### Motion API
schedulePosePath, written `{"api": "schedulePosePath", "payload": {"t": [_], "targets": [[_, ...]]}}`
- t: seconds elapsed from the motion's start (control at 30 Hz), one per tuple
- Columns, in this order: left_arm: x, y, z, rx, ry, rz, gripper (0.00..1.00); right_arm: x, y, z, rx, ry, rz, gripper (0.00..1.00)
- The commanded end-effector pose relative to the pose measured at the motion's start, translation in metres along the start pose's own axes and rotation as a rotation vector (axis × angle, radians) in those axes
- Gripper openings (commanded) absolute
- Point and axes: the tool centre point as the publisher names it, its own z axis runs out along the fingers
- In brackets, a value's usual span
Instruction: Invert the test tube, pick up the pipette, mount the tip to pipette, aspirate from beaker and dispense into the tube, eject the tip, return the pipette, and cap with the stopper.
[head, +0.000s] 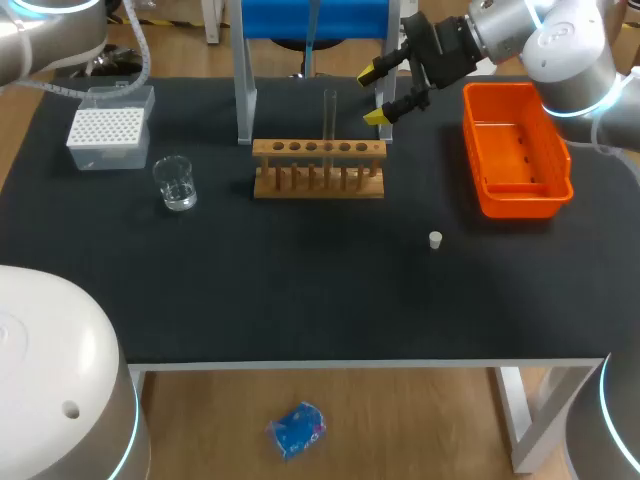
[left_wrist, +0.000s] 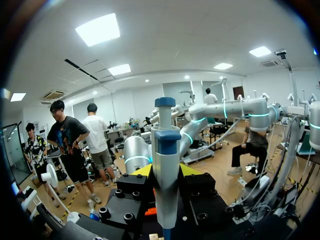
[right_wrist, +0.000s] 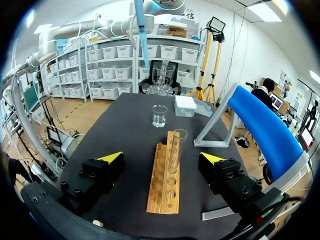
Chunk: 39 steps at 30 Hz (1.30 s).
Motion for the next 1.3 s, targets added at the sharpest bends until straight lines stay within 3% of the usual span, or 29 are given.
{"api": "schedulePosePath", "payload": {"t": [0.03, 0.4, 1.07, 1.3], "targets": [[-0.011, 0.009, 0.011, 0.011, 0.073, 0.015, 0.00, 0.000, 0.000, -0.001, 0.002, 0.000, 0.000, 1.00], [-0.025, 0.016, 0.017, 0.022, 0.097, 0.024, 0.00, 0.000, 0.000, -0.001, 0.002, 0.000, 0.000, 1.00], [-0.025, 0.016, 0.017, 0.022, 0.097, 0.024, 0.00, 0.000, 0.000, -0.001, 0.002, 0.000, 0.000, 1.00], [-0.039, 0.032, 0.019, 0.072, 0.144, 0.026, 0.00, 0.000, 0.000, -0.001, 0.002, 0.000, 0.000, 1.00]]}}
